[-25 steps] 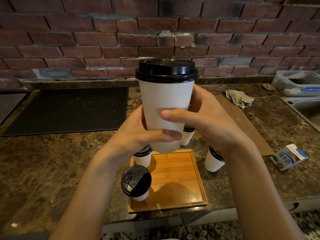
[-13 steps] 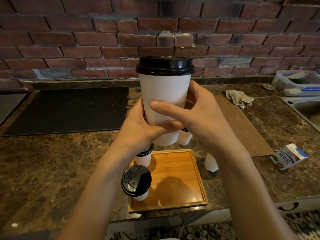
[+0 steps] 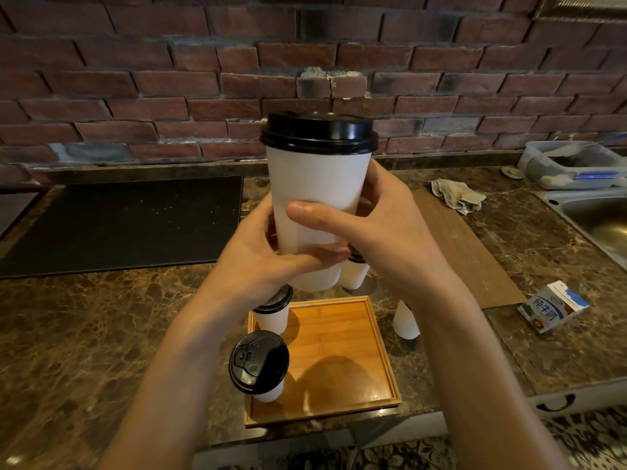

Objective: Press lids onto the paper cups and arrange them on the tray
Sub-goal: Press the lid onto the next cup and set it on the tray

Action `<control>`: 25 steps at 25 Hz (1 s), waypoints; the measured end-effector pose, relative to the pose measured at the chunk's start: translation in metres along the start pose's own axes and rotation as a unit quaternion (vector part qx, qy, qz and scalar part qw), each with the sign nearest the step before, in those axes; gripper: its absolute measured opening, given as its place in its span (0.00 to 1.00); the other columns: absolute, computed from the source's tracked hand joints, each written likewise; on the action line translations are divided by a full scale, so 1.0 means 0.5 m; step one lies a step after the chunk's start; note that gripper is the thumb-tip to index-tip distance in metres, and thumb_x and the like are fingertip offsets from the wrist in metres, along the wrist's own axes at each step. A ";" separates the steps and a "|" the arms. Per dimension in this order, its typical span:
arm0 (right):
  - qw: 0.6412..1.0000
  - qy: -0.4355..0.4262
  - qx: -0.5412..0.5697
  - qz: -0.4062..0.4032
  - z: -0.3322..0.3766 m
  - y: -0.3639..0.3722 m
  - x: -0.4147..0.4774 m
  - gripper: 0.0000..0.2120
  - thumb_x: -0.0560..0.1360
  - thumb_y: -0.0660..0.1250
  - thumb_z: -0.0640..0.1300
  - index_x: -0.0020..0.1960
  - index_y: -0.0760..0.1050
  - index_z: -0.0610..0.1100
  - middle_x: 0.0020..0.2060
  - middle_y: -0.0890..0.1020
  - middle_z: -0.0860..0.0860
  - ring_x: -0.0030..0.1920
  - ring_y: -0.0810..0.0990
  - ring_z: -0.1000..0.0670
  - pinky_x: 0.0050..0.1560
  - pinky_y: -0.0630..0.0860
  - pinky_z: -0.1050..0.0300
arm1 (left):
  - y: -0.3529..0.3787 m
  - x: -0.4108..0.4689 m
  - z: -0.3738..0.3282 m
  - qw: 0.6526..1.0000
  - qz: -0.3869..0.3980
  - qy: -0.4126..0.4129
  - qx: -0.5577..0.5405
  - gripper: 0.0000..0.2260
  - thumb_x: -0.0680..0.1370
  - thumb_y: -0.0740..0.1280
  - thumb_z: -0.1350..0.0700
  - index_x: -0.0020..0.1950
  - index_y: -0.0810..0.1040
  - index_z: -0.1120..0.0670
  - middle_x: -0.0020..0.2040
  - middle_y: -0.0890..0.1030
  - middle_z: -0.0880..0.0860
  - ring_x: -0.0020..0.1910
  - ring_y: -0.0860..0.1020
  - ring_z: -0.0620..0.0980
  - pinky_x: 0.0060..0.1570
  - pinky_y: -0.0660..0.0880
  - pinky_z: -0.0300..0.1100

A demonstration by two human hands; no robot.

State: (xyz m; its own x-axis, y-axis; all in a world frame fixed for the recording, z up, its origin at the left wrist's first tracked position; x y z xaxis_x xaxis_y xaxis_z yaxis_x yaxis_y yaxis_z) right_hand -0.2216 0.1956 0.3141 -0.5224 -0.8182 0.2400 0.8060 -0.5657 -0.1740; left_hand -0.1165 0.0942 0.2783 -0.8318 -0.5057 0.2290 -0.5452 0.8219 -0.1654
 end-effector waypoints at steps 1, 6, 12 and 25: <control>1.000 -0.004 0.012 0.010 0.001 -0.001 0.001 0.30 0.65 0.79 0.49 0.64 0.72 0.51 0.53 0.81 0.57 0.53 0.81 0.58 0.48 0.80 0.63 | -0.001 0.000 0.000 1.000 0.010 -0.001 -0.004 0.32 0.59 0.79 0.46 0.60 0.72 0.42 0.52 0.80 0.38 0.53 0.79 0.38 0.42 0.75 0.27; 0.996 -0.004 0.066 0.058 -0.003 -0.004 0.003 0.25 0.64 0.76 0.47 0.60 0.74 0.53 0.50 0.83 0.58 0.52 0.82 0.56 0.46 0.79 0.64 | -0.004 -0.005 -0.001 0.997 0.061 -0.003 -0.039 0.30 0.63 0.75 0.47 0.64 0.72 0.46 0.55 0.81 0.44 0.55 0.80 0.44 0.45 0.77 0.32; 0.992 0.004 0.091 0.088 -0.011 -0.005 0.000 0.29 0.63 0.75 0.50 0.62 0.74 0.49 0.53 0.83 0.52 0.56 0.82 0.50 0.52 0.80 0.55 | -0.005 -0.012 -0.008 0.993 0.101 0.003 -0.056 0.33 0.61 0.77 0.41 0.63 0.72 0.48 0.55 0.80 0.44 0.55 0.79 0.45 0.46 0.77 0.33; 1.000 -0.005 0.016 0.027 0.002 -0.001 0.000 0.29 0.67 0.79 0.46 0.64 0.72 0.51 0.52 0.81 0.57 0.52 0.80 0.61 0.45 0.79 0.67 | 0.002 -0.010 0.000 0.999 -0.001 0.030 -0.029 0.28 0.61 0.75 0.47 0.59 0.71 0.43 0.53 0.80 0.37 0.54 0.79 0.38 0.42 0.75 0.27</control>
State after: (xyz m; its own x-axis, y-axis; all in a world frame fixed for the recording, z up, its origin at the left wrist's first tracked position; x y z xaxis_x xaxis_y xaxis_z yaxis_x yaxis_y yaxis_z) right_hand -0.2216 0.1959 0.3150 -0.4757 -0.8462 0.2402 0.8413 -0.5174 -0.1566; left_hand -0.1129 0.0975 0.2768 -0.8222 -0.4919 0.2863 -0.5379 0.8360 -0.1087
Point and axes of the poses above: each hand's wrist, its own x-axis towards the middle knuckle, its own y-axis out of the palm, z = x × y, the point moved 3 cm from there along x, towards the middle knuckle
